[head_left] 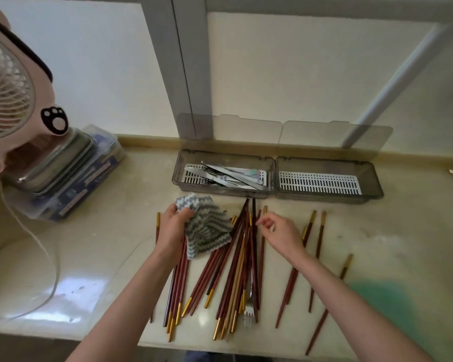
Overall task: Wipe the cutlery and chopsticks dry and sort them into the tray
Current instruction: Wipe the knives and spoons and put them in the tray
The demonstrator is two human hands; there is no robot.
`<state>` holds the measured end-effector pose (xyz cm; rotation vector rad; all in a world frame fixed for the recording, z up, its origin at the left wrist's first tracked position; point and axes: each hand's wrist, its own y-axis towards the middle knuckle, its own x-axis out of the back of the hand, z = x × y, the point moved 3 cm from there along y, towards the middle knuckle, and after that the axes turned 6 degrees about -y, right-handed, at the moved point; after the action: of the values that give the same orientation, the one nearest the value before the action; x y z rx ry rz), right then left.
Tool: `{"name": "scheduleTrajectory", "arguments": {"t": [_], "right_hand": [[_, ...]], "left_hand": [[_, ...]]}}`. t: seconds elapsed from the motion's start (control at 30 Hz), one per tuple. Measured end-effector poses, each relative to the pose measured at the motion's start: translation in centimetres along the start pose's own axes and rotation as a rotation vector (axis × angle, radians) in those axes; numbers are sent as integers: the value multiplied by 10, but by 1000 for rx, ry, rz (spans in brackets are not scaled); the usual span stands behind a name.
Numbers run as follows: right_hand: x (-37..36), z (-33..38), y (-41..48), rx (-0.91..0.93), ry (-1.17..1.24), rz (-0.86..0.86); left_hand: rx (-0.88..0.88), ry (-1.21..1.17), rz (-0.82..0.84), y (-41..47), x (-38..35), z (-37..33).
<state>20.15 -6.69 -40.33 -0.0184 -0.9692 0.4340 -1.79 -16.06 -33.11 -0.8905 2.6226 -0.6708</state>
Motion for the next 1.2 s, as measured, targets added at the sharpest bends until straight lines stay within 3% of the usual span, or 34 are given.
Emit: {"name": "scheduleTrajectory", "arguments": {"t": [0.13, 0.4, 0.47, 0.6, 0.73, 1.03, 1.13, 1.2], "right_hand": [[-23, 0, -36, 7, -128, 156], [-18, -12, -53, -4, -189, 63], [-16, -9, -57, 94, -245, 53], [-23, -3, -65, 342, -371, 221], [-22, 1, -65, 469, -414, 343], [-33, 25, -59, 866, -652, 379], [-23, 26, -50, 745, -539, 398], [-6, 31, -40, 502, -282, 367]], "left_hand": [[3, -42, 12, -2, -8, 1], [7, -68, 50, -11, -17, 2], [7, -83, 52, -13, -18, 2], [-16, -71, 67, -17, -18, 2], [-27, -71, 110, -18, -17, 2], [-20, -31, 135, -14, -11, 6], [15, 0, 164, -12, -7, 5], [44, 16, 180, -9, 0, 7]]}}
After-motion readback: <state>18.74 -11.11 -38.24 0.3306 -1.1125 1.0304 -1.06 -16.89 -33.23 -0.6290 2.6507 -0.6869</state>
